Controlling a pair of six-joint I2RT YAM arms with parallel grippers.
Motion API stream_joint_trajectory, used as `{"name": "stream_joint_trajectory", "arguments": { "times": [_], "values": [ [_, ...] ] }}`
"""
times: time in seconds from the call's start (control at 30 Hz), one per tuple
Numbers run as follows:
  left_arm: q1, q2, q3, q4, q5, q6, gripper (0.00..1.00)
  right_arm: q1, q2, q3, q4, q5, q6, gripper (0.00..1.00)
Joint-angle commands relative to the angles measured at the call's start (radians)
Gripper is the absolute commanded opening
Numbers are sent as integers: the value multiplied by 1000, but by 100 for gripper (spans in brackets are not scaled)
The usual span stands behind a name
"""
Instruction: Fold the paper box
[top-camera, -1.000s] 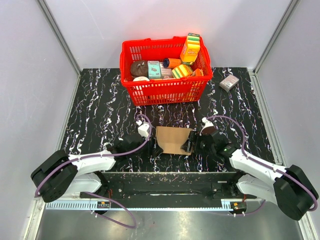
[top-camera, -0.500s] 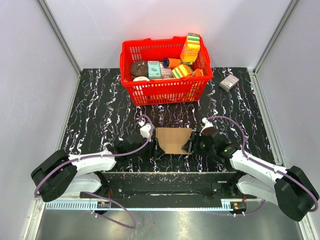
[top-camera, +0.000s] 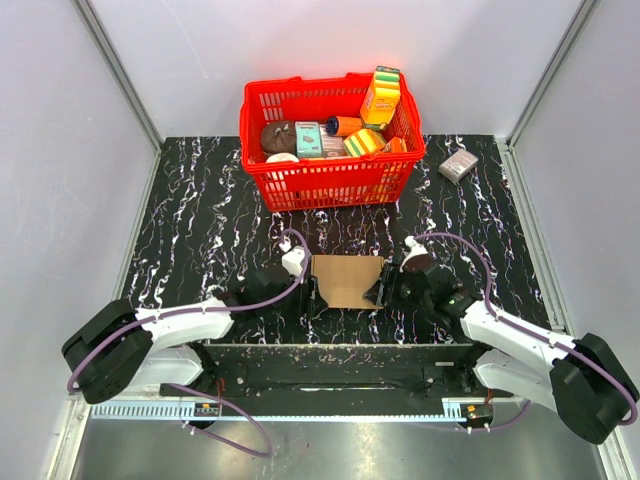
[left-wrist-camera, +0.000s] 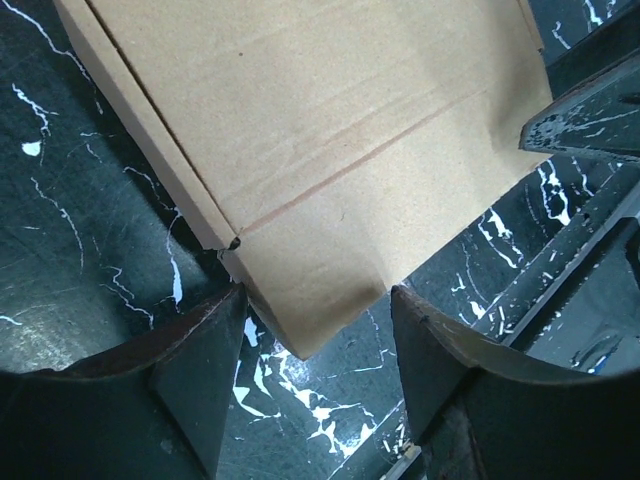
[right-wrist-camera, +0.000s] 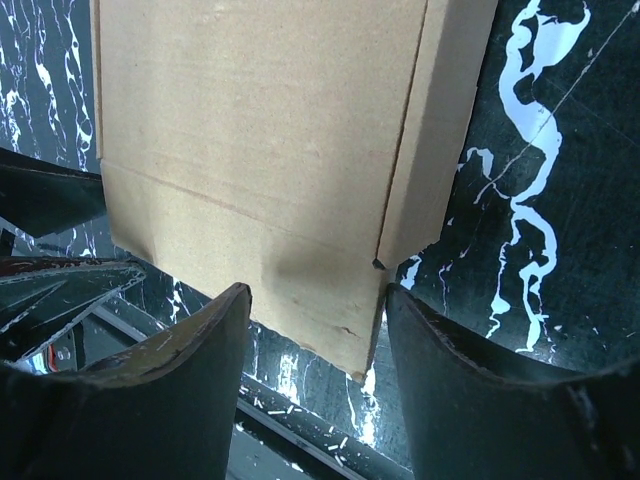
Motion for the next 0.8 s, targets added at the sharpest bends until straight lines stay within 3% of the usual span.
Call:
{"name": "stream_joint_trajectory", "arguments": {
  "times": [0.0, 0.37, 0.77],
  "values": [
    [-4, 2, 36, -6, -33, 32, 65, 11, -13, -7, 16, 13, -15, 63],
    [-4, -11, 35, -9, -38, 34, 66, 9, -30, -3, -1, 15, -18, 67],
    [-4, 22, 16, 58, -16, 23, 60, 11, -24, -20, 20, 15, -21, 60]
  ]
}}
